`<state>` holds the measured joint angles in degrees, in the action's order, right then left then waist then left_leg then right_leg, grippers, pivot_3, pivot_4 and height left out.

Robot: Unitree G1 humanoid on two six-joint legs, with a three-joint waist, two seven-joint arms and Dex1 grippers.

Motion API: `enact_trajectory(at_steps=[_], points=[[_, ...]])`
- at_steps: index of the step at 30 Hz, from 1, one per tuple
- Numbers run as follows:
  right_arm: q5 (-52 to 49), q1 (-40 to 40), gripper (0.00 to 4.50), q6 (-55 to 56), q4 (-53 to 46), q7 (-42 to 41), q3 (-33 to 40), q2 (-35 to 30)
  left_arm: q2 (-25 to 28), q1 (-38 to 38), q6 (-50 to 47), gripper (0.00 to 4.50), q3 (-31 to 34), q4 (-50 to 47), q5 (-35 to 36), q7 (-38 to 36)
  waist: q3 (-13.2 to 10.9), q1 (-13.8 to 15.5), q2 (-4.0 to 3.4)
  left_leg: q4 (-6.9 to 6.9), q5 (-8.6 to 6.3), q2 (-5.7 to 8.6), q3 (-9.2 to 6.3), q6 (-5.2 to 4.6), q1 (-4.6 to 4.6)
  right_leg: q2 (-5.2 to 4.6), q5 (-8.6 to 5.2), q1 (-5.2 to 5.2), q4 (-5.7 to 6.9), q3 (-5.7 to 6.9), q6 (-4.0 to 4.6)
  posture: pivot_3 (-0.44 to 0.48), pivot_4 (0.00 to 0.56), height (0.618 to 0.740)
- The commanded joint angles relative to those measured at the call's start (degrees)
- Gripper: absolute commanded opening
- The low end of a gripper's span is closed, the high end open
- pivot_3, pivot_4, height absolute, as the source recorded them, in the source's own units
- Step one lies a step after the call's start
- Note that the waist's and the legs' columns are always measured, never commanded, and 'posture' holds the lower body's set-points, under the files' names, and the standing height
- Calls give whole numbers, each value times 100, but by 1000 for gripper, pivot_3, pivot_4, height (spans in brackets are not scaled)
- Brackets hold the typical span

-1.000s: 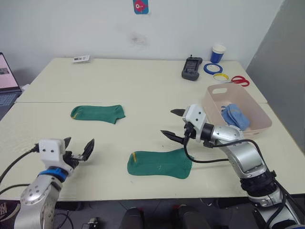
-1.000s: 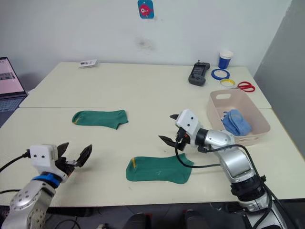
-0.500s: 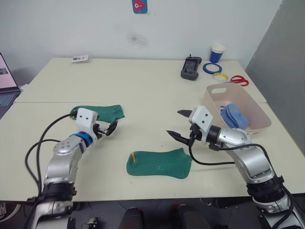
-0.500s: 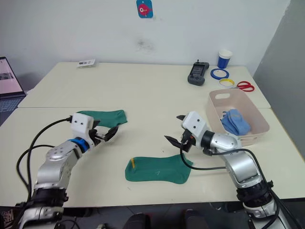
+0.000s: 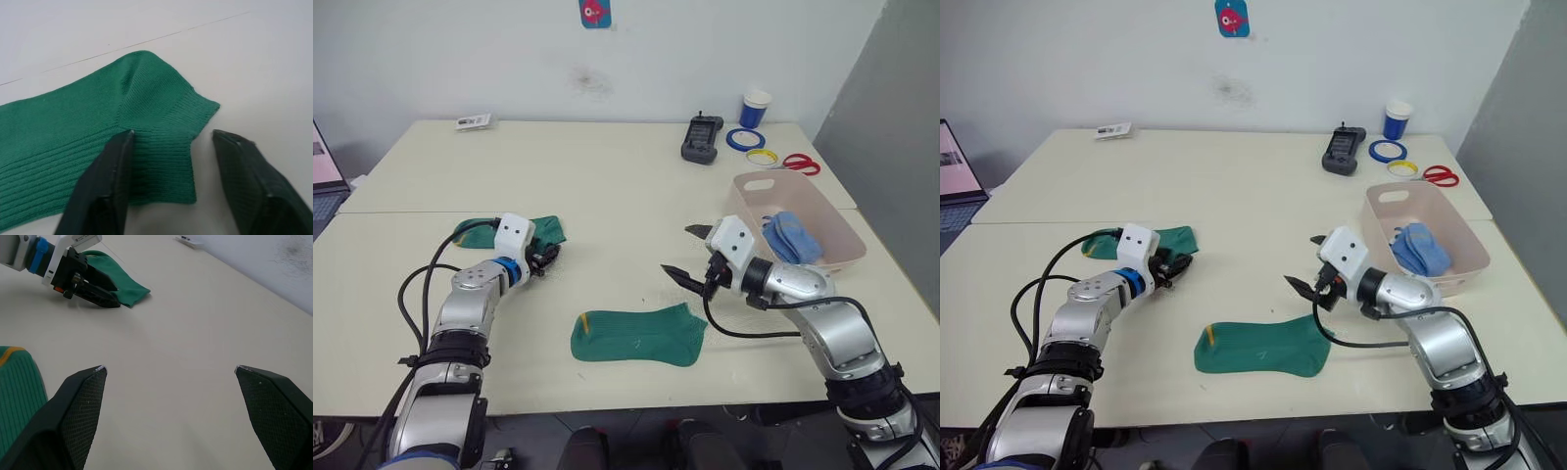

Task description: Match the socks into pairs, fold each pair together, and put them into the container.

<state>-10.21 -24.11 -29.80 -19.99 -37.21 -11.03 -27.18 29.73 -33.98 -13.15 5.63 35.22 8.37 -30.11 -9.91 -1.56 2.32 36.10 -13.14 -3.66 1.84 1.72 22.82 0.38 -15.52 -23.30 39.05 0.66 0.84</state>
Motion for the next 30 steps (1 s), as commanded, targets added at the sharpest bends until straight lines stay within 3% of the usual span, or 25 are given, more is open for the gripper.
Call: enact_trajectory(at_steps=[1, 6, 12, 19, 25, 30], points=[[-44, -5, 4500, -6, -282, 47, 160, -27, 28, 16, 67, 1470, 135, 53, 19, 14, 0, -1, 0, 0, 0, 0, 0, 0, 0, 0, 0, 0, 0, 0, 0, 0, 150, 740], [-53, -25, 4500, 16, -218, 49, 152, 32, 108, 10, 90, 13, 229, -101, 58, -89, 0, 7, 0, 0, 0, 2, 1, 1, 2, -1, 0, 0, -1, 0, 0, 0, 150, 740], [-31, -104, 4500, 105, -37, 1, 144, 81, 100, 184, 8, 13, 118, -606, 153, -506, 0, 7, 0, 0, 1, 3, 1, 1, 3, -2, 0, 0, -2, 0, 0, 0, 150, 740], [-36, -8, 4500, 272, 67, -128, 252, -76, 74, 877, -883, 13, -118, -2676, 631, -1160, 0, 5, 0, 0, 1, 2, 1, 2, 4, -4, 0, 0, -2, -2, 0, 0, 150, 740], [-26, 75, 4500, 449, 196, -262, 360, -311, 295, 1380, -1992, 13, -784, -4571, 1283, -1968, 0, 4, 0, 0, 1, 3, 1, 3, 3, -6, 0, 0, -2, -5, 0, 0, 150, 740], [-60, 79, 4500, 551, 327, -331, 435, -406, 620, 1604, -2234, 13, -1472, -5493, 1451, -2589, -1, -2, -1, -1, 1, 4, 2, 2, 0, -2, 0, 0, -3, -8, 0, 0, 150, 740]])
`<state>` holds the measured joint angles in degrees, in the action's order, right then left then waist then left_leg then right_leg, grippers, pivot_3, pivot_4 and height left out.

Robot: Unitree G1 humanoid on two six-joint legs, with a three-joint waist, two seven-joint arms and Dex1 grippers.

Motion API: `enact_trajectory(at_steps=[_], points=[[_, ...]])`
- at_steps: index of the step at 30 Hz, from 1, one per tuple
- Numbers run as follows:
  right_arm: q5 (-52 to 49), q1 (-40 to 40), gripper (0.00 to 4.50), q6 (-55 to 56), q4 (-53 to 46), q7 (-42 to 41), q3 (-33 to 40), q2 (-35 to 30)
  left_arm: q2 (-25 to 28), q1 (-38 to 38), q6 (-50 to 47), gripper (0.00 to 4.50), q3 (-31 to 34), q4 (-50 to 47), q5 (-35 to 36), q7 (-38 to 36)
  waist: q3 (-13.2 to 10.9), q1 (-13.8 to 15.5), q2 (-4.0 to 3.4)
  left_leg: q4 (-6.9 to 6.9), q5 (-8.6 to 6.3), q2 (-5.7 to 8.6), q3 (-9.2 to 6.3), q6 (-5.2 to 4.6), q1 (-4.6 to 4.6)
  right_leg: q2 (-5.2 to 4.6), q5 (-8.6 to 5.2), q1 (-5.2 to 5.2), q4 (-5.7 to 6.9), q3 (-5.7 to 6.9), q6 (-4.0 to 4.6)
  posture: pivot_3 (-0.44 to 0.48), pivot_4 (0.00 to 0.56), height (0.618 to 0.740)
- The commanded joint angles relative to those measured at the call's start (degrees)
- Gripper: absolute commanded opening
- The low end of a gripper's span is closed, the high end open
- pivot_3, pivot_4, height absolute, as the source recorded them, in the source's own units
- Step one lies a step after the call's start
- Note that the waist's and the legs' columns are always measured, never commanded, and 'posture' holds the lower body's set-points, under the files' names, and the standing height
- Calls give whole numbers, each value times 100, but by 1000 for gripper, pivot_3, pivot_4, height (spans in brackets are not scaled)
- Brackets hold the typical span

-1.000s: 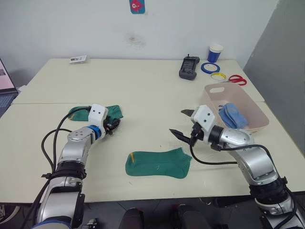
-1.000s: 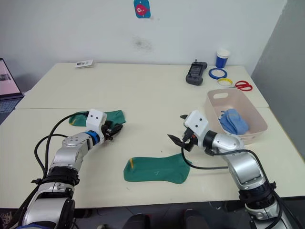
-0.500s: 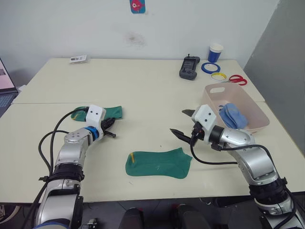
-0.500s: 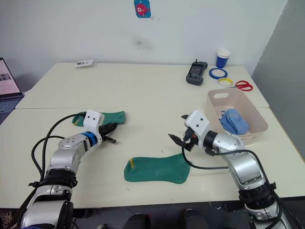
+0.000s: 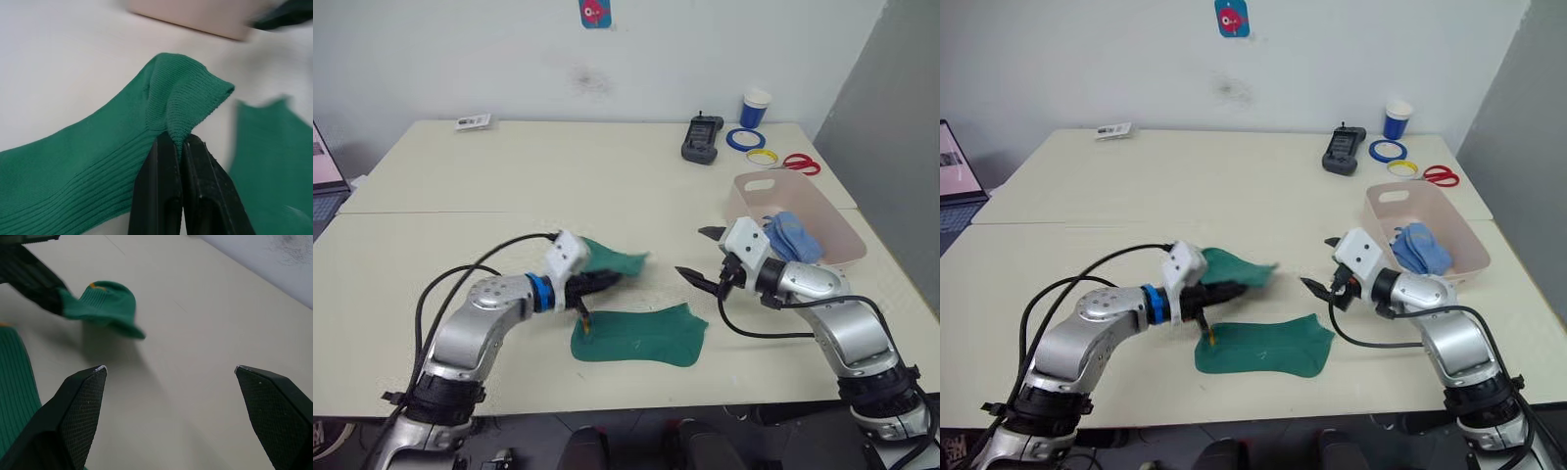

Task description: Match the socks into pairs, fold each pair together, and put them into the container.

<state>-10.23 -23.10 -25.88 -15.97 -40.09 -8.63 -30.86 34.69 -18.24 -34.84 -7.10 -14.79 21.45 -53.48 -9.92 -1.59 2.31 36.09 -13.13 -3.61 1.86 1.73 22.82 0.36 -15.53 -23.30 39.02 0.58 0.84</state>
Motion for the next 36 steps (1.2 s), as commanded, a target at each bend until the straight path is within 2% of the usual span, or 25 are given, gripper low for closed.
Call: enact_trajectory(at_steps=[1, 4, 8, 11, 15, 20, 28, 34, 35, 36], points=[[-61, -26, 4500, 171, -52, -55, 206, -49, 185, 57, -59, 13, -297, -597, 126, -325, 0, 0, 0, 0, 0, 0, -1, 0, 0, 1, 0, 0, 0, 0, 0, 0, 150, 740], [-47, -19, 4500, 218, 14, -119, 210, -81, 601, 277, 370, 13, -564, -884, -80, -780, -1, -13, -2, 0, 0, -2, -2, -1, -1, 6, 0, 0, 0, 0, 0, 0, 150, 740], [-25, -104, 4500, 333, 208, -280, 139, -95, 979, 579, 1026, 13, -530, -987, -156, -1191, -4, 0, -7, -1, -1, -3, -2, -1, -2, 7, -1, -1, 0, 0, 2, 0, 150, 740], [31, -264, 4500, 533, 530, -483, -59, -12, 1390, 1004, 2054, 13, -489, -874, -398, -1698, -6, -17, -10, -1, -1, -3, 0, -2, -3, 6, -1, -1, -2, -5, 2, 0, 150, 740], [100, -465, 4500, 762, 854, -623, -257, 148, 1357, 1049, 2534, 13, -484, -565, -562, -1660, -9, 4, -15, -1, -1, -3, -1, -3, -2, 6, -2, -2, -2, 0, 6, 0, 150, 740], [73, -394, 4500, 744, 672, -735, -272, 120, 936, 921, 1775, 13, -403, -724, -131, -1226, -9, 26, -14, 0, -2, 1, 0, -3, 9, 13, -3, -3, -8, 0, 5, 0, 150, 740], [-630, -33, 4500, 118, -74, -1532, 198, -784, 174, 499, 664, 13, -203, -945, 564, -464, -9, 48, -14, 3, -2, 3, -3, -3, 8, 16, -2, -1, -5, -1, 4, 0, 150, 740], [-528, 105, 4500, 322, 154, -1546, 398, -1092, 654, 697, 670, 13, -710, -1201, 445, -1114, -9, -13, -15, 0, -1, -6, -7, -3, -3, 18, -2, 0, -2, -3, 5, 0, 150, 740], [-514, 138, 4500, 358, 152, -1546, 394, -1103, 691, 707, 684, 373, -754, -1184, 420, -1142, -9, -11, -15, -1, -1, -6, -7, -3, -5, 22, -2, 0, -1, -4, 5, 0, 150, 740], [-506, 161, 4500, 381, 146, -1550, 391, -1109, 709, 708, 698, 505, -777, -1168, 403, -1146, -9, -6, -15, -1, -1, -6, -8, -3, -4, 26, -3, 0, -1, -3, 5, 0, 150, 740]])
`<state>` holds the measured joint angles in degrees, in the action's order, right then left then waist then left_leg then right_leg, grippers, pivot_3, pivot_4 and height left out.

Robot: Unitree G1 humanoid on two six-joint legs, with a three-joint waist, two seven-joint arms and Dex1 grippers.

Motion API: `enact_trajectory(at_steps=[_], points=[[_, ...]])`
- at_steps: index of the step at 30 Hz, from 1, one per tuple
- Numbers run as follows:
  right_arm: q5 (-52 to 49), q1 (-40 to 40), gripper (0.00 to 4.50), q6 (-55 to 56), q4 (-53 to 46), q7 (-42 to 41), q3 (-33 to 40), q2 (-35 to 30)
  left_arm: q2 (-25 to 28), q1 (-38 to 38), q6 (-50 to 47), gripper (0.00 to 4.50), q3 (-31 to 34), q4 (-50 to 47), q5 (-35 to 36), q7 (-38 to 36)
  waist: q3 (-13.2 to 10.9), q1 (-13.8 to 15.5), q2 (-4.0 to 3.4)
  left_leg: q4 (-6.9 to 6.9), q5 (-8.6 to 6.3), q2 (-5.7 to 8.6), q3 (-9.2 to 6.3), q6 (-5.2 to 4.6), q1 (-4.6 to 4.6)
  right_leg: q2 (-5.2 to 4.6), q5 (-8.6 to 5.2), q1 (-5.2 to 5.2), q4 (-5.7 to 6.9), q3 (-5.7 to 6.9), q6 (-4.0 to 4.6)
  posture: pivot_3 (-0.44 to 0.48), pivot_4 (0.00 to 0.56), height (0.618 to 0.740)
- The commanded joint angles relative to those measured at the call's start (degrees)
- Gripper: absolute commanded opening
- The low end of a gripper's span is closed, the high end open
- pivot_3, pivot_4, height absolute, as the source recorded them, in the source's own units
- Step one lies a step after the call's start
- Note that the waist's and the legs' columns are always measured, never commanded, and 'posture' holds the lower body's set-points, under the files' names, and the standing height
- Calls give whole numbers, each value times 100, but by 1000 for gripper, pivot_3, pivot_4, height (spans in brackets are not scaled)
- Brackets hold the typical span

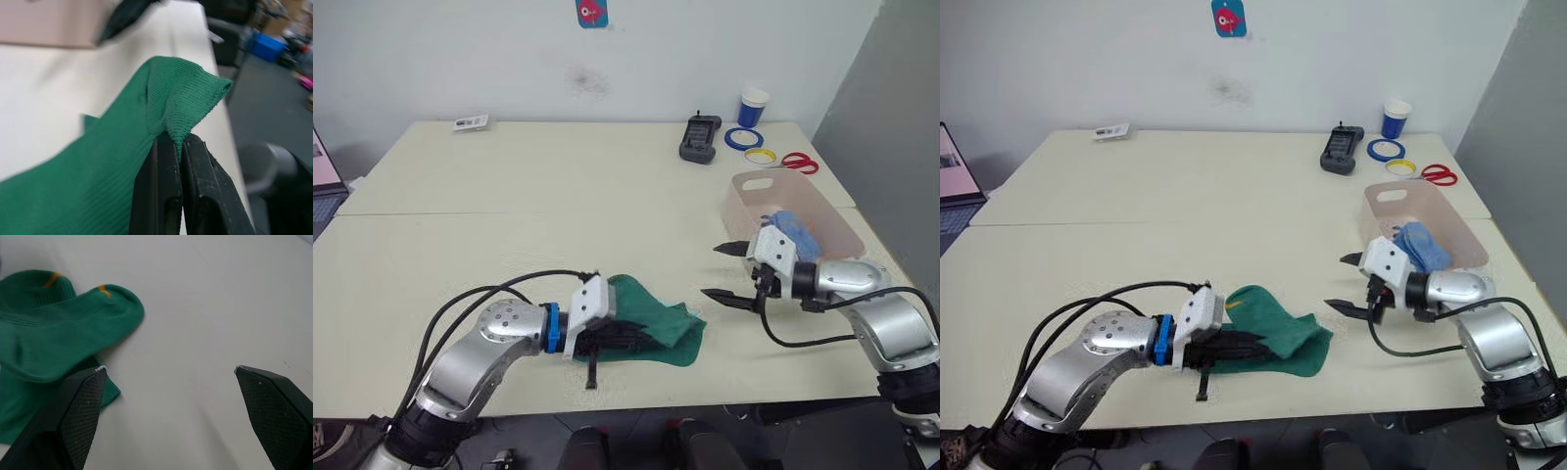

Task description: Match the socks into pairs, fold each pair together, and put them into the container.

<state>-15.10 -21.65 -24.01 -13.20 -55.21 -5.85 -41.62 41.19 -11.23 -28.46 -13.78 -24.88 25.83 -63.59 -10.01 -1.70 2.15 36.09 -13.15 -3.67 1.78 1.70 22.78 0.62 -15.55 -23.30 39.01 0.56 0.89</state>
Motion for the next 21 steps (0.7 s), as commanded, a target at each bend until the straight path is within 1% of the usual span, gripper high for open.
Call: enact_trajectory(at_steps=[1, 3, 4, 5, 7, 9, 10, 12, 14, 17, 21], points=[[-52, 102, 4500, 167, -215, -33, 120, -27, 36, -25, 100, 733, -117, -95, -57, -133, 0, 9, 0, 1, 0, 0, -1, 0, 1, 8, 0, 0, 0, 1, 0, 0, 150, 740], [-111, 323, 4500, 127, -417, -59, 129, -60, 23, -54, 168, 1446, -99, -2, -83, -155, 0, 19, 0, 2, 0, 2, 1, 0, 3, 9, 0, 1, 0, -1, 0, 0, 150, 740], [-136, 439, 4500, 109, -517, -69, 139, -82, 81, -39, 138, 1697, -68, 0, -38, -218, 0, 23, 0, 2, 0, 2, 0, 0, 4, 9, 0, 1, -2, -1, 0, 0, 150, 740], [-160, 580, 4500, 99, -624, -88, 159, -120, 159, -13, 57, 2076, 22, -27, 68, -274, 0, 25, 0, 2, 0, 2, 0, 0, 6, 9, 0, 1, -3, -1, 0, 0, 150, 740], [-223, 946, 4500, 94, -867, -179, 213, -238, 368, -79, -394, 2734, 368, -18, 537, -411, 0, 25, 0, 2, 0, 2, 0, 0, 8, 9, 0, 0, -4, -1, -1, 0, 150, 740], [-324, 1273, 4500, 21, -1074, -238, 244, -336, 453, -392, -555, 3353, 646, 369, 679, -427, 0, 24, 0, 2, 0, 0, -2, 0, 6, 9, -1, 0, -4, 1, 0, 0, 150, 740], [-373, 1435, 4500, -45, -1169, -246, 234, -382, 420, -608, -465, 3699, 718, 714, 578, -380, 0, 27, 0, 2, 0, 1, -4, 0, 4, 9, -1, 1, -2, 4, -1, 0, 150, 740], [-477, 1761, 4500, -195, -1332, -233, 208, -395, 275, -1076, -12, 4325, 700, 1561, 120, -219, 1, 36, 0, 3, 1, 7, -9, 1, 2, 12, 0, 6, 0, 3, -1, 0, 150, 740], [-729, 2031, 4500, -483, -1497, -113, 218, -250, 83, -1509, 399, 4325, 612, 2354, -252, -120, 1, 50, 0, 5, 1, 8, -9, 1, 3, 14, 0, 9, -2, 2, -1, 0, 150, 740], [-1206, 2251, 4500, -1194, -1788, 188, 233, 8, -305, -1936, 1020, 4325, 465, 3281, -761, 94, 1, 50, 0, 4, 0, 8, -3, 0, 10, 16, -1, 6, -8, -8, -1, 0, 150, 740], [-1497, 2482, 4500, -1806, -2142, 376, 11, 67, -620, -2117, 1384, 4325, 282, 3867, -1162, 76, 1, 37, 1, 8, 0, 6, -2, 0, 13, 16, -1, 4, -7, -10, -1, 0, 150, 740]])
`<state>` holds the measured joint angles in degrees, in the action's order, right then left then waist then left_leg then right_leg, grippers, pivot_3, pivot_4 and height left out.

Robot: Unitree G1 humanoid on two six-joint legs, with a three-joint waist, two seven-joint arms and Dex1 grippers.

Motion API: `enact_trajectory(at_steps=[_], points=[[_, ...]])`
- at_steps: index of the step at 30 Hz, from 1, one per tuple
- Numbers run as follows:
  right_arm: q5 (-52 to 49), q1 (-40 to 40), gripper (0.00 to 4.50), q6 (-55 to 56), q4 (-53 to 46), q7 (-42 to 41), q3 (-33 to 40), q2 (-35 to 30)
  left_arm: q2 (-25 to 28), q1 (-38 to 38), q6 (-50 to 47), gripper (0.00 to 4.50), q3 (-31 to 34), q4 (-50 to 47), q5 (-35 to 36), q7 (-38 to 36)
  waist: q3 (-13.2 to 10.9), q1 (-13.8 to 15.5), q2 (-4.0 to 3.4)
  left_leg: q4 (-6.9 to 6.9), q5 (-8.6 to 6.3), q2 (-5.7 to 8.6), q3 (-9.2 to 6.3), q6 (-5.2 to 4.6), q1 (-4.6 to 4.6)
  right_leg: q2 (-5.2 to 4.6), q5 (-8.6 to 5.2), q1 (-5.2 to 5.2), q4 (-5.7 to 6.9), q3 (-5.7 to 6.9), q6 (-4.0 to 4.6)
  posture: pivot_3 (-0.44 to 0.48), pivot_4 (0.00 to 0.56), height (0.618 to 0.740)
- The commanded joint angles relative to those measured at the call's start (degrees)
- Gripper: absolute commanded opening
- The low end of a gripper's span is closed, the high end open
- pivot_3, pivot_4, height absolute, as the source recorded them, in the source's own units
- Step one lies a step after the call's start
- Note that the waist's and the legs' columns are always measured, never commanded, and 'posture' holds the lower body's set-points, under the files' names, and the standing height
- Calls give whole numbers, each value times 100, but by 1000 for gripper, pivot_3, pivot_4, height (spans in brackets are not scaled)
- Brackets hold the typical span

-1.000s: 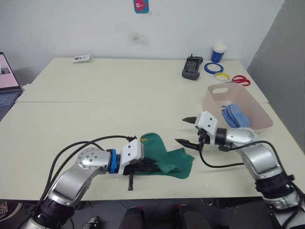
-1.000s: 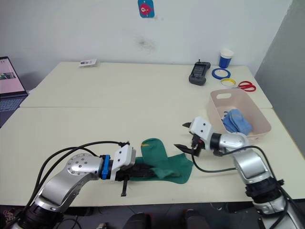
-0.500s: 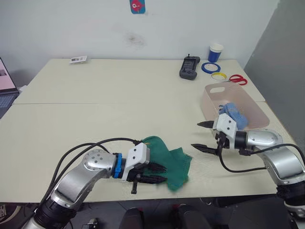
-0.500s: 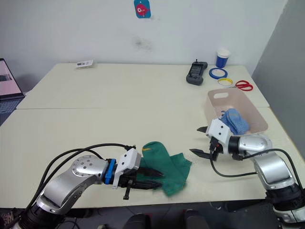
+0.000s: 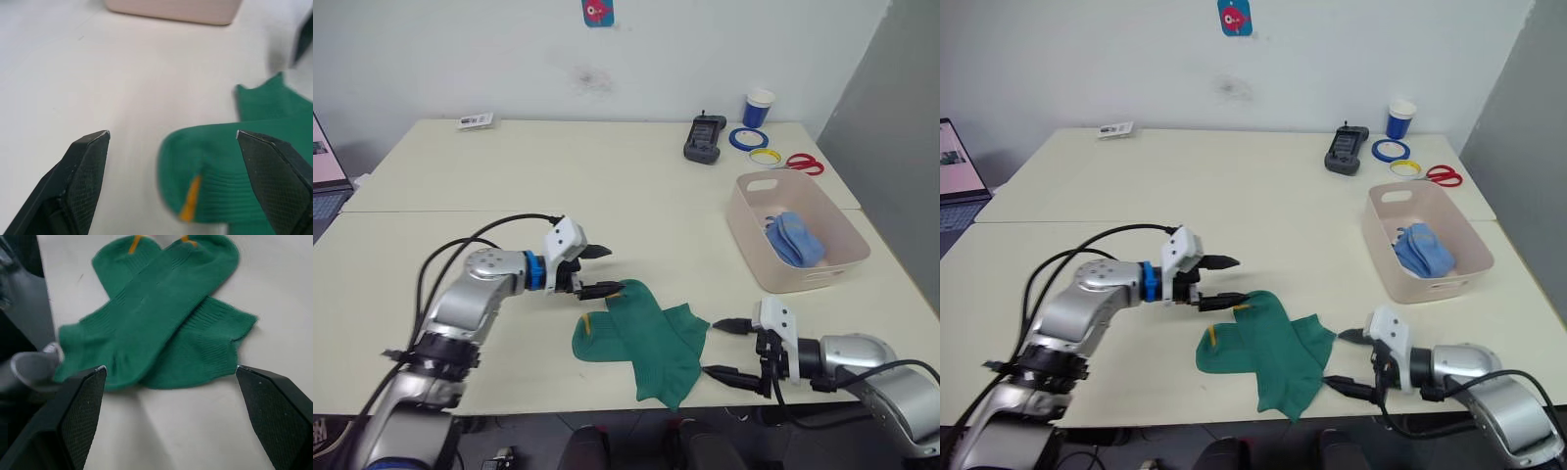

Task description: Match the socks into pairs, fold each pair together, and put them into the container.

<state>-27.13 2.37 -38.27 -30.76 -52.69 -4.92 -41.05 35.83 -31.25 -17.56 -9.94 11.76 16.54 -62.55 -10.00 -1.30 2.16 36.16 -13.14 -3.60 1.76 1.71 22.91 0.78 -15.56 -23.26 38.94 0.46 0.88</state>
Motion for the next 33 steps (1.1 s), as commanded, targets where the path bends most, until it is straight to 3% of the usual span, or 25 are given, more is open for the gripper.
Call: enact_trajectory(at_steps=[1, 4, 6, 8, 11, 17, 22, 28, 33], points=[[-300, 109, 4500, -444, -455, 123, -153, -38, -122, -122, 305, 4325, -145, 261, -291, -68, 0, -4, 0, 0, 0, -1, -2, 0, 0, 0, 0, 0, 1, 2, 0, 0, 150, 740], [-482, 102, 4323, -734, -564, 179, -222, -25, -220, -130, 409, 4354, -222, 433, -470, -89, 0, -8, 0, 0, 0, -1, -4, 0, -3, 1, 0, 0, 5, 6, 0, 0, 150, 740], [-585, 22, 3916, -883, -553, 267, -262, 39, -293, -142, 447, 4366, -231, 514, -529, -98, 0, -8, 0, 0, 0, -1, -5, 0, -4, 1, 0, 0, 7, 7, 0, 0, 150, 740], [-653, -69, 3233, -988, -503, 318, -304, 103, -341, -156, 446, 4366, -237, 565, -565, -137, 0, -9, 0, 0, 0, -1, -5, 0, -3, 1, 1, 1, 7, 6, 0, 0, 150, 740], [-775, -226, 2225, -1156, -384, 395, -334, 227, -369, -164, 440, 3771, -239, 607, -629, -198, 0, -13, 0, 0, 0, -1, -5, 0, -2, 2, 0, 0, 6, 5, 0, 0, 150, 740], [-834, -331, 9, -1291, -247, 479, -330, 312, -339, -96, 459, 1779, -186, 611, -707, -273, 0, -11, 0, 0, 0, 0, -6, 0, -1, 2, 0, 0, 6, 7, 0, 0, 150, 740], [-951, -423, 0, -1317, -227, 460, -223, 268, -296, 16, 331, 116, -54, 461, -595, -283, 0, -18, 0, 0, 0, -1, -6, 0, -2, 2, 0, 0, 6, 7, 0, 0, 150, 740], [-1063, -639, 0, -1337, -178, 324, -155, 185, -276, 160, -4, 32, 183, 205, -419, -150, 0, -20, 0, 0, 0, -1, -7, 0, -2, 2, 1, 0, 6, 8, 0, 0, 150, 740], [-1541, -1143, 0, -1625, -191, 45, 91, -122, 105, 713, -1113, 32, 728, -1118, 173, -26, 0, -59, 1, -1, 0, -4, -6, 0, -3, 2, 1, 0, 7, 5, 0, 0, 150, 740]])
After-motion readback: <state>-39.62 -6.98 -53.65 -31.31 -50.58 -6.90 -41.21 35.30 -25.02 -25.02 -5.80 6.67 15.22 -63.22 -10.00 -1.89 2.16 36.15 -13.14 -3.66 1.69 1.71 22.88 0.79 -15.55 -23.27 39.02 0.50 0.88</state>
